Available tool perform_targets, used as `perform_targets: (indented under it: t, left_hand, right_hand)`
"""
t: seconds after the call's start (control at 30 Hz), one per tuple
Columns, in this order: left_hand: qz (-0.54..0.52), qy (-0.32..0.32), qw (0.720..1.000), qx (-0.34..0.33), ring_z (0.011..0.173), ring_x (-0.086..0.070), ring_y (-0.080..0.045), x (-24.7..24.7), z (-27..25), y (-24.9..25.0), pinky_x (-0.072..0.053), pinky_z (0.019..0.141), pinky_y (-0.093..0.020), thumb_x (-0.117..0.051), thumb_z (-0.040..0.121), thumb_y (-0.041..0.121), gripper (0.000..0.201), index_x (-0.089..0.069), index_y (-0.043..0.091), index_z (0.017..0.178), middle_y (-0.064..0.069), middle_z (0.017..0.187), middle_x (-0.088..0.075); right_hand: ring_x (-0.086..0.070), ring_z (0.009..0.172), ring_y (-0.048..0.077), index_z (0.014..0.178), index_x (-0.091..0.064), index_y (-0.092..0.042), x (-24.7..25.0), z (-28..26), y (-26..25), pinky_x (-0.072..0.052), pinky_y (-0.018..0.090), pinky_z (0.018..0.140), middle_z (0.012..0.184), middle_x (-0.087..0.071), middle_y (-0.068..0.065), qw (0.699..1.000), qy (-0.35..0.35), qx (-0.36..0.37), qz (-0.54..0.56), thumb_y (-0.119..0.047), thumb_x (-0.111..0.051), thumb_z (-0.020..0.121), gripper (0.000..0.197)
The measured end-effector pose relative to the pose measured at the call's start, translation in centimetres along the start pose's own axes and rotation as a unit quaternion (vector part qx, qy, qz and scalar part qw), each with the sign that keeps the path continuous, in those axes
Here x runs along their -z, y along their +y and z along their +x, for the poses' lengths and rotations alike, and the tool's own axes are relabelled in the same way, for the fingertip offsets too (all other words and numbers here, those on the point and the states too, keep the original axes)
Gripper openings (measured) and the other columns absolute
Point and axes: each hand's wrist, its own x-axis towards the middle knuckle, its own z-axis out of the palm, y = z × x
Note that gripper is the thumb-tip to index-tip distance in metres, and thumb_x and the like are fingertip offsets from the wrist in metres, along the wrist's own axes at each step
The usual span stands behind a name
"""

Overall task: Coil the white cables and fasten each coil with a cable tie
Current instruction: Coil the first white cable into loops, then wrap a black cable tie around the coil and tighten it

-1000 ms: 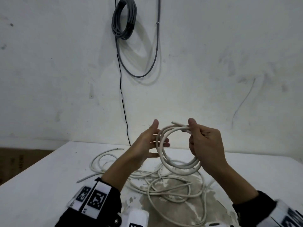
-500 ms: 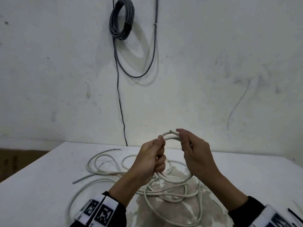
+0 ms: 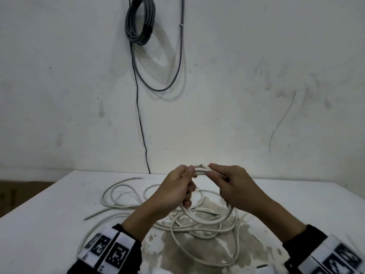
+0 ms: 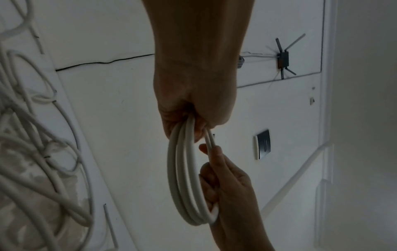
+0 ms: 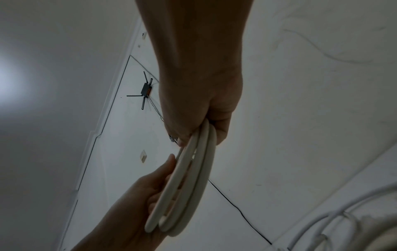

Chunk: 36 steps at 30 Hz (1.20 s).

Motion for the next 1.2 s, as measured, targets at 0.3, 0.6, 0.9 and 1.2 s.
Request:
perform_targets:
  t: [0.3,0.6,0.9,1.2]
  left_hand:
    - [0.201,0.052,0.948,-0.240,0.063,-0.053,0.004,-2.4,0.9,-2.0,-0.045,0.061,-0.015,-0.041,0.098,0.017,0.039,-0.043,0.041,0.129,0.015,0.122,-0.050]
    - [0.168,0.039,0.956,-0.239,0.045,-0.052,0.012,-5.7,0.9,-1.8,-0.041,0.045,-0.006,-0.057,0.092,0.014,0.021,-0.070,0.014,0.108,0.003,0.108,-0.067]
    - [0.220,0.047,0.935,-0.273,0.064,-0.061,0.011,-10.9,1.1,-3.1,-0.046,0.064,-0.009,-0.070,0.081,0.015,0.013,-0.076,0.014,0.093,0.005,0.086,-0.075]
    - [0.205,-0.052,0.960,-0.183,0.052,-0.055,-0.013,-15.9,1.2,-3.4,-0.041,0.051,-0.018,-0.069,0.082,0.018,0.014,-0.076,0.019,0.094,-0.006,0.071,-0.073]
  right_hand:
    - [-0.037,0.039,0.012,0.091,-0.064,-0.010,1.5,-1.6,-0.1,-0.048,0.033,0.041,0.044,-0.040,-0.008,1.000,0.014,-0.021,0.006,-0.024,-0.048,0.096,0.021]
    - [-0.042,0.036,0.011,0.102,-0.068,-0.013,2.8,-5.0,1.3,-0.051,0.033,0.041,0.039,-0.041,-0.009,0.996,0.033,-0.075,0.024,-0.024,-0.048,0.097,0.024]
    - [-0.055,0.049,0.017,0.096,-0.065,-0.019,4.7,-10.5,3.2,-0.050,0.029,0.049,0.055,-0.052,-0.006,0.971,0.034,-0.189,0.145,-0.030,-0.045,0.097,0.023]
    - [-0.065,0.072,0.018,0.083,-0.066,-0.011,15.1,-16.9,7.8,-0.049,0.023,0.055,0.088,-0.068,0.010,0.901,-0.086,-0.416,-0.093,-0.019,-0.049,0.093,0.021]
